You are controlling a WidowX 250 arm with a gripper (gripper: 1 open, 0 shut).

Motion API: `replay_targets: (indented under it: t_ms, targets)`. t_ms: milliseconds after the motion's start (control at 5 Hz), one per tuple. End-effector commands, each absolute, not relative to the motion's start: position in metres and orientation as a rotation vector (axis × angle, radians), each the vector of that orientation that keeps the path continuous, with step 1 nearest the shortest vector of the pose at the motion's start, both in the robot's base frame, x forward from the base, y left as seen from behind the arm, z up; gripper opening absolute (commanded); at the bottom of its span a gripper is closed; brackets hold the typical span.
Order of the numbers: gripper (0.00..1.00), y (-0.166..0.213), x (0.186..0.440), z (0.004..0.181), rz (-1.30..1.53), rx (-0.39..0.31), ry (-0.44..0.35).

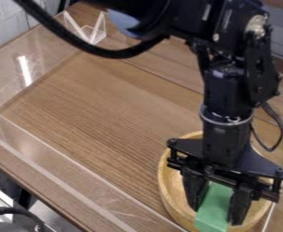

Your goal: Put the green block in the brown bowl

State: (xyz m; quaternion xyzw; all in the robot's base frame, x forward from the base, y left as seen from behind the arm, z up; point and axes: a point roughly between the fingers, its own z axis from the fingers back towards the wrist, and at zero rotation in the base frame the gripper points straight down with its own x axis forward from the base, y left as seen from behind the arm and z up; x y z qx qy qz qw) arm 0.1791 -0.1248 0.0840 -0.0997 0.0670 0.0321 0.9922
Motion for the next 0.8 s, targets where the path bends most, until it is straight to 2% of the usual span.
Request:
replay_targets:
  t_ms: [0, 600]
  targets:
    - [0.00, -0.1259, 0.1862, 0.0914, 0.072, -0.220, 0.111]
    - [0.00, -0.1266, 0.1868, 0.0917, 0.074, -0.226, 0.123]
